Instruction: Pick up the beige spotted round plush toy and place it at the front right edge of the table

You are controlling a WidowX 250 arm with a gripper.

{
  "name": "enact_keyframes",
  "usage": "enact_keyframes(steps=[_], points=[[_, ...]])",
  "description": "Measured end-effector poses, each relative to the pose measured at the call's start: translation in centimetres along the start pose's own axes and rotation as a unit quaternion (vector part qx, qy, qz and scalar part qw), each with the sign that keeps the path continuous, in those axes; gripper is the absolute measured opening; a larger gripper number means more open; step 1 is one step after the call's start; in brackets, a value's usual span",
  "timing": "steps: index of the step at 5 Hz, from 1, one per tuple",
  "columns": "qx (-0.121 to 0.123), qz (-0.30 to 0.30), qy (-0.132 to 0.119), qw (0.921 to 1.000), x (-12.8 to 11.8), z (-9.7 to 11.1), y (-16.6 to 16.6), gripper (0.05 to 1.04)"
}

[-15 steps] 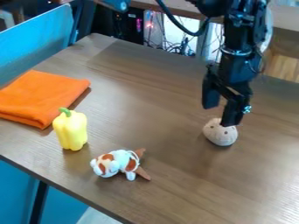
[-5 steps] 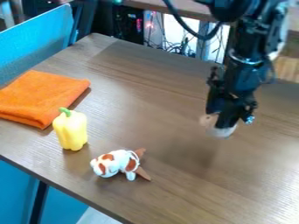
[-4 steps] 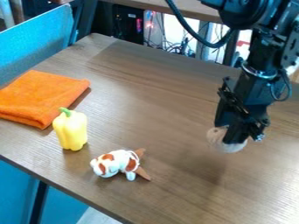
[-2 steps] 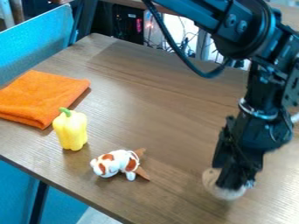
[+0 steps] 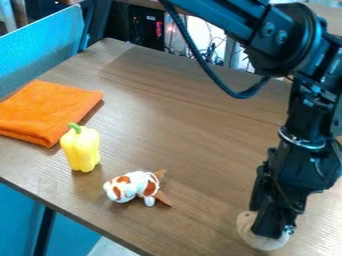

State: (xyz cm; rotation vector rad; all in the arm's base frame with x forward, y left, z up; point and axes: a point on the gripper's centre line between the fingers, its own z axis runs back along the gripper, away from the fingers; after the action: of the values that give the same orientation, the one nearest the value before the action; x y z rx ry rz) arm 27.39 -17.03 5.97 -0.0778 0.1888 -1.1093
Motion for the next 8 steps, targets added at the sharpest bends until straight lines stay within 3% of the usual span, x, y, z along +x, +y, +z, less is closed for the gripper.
enact_keyframes(steps=[1,2,3,4,5,6,7,8], points=[[-0.017,-0.005,0.027,0.9995,0.7,-2.1,0.4,0.483],[-0.023,-0.006,0.033,0.9992,1.4,-2.5,0.9,0.483],[-0.014,-0.001,0.044,0.9989,1.5,-2.8,1.5,0.502],[-0.007,0.007,0.028,0.9996,0.6,-2.3,1.0,0.815],[0.017,0.045,-0.029,0.9984,-1.7,1.2,0.9,1.001],[0.051,0.084,-0.099,0.9902,-3.8,5.5,1.1,1.005],[0.054,0.134,-0.097,0.9848,-5.6,5.9,2.7,1.001],[0.068,0.21,-0.052,0.9739,-8.7,5.4,4.4,1.001]])
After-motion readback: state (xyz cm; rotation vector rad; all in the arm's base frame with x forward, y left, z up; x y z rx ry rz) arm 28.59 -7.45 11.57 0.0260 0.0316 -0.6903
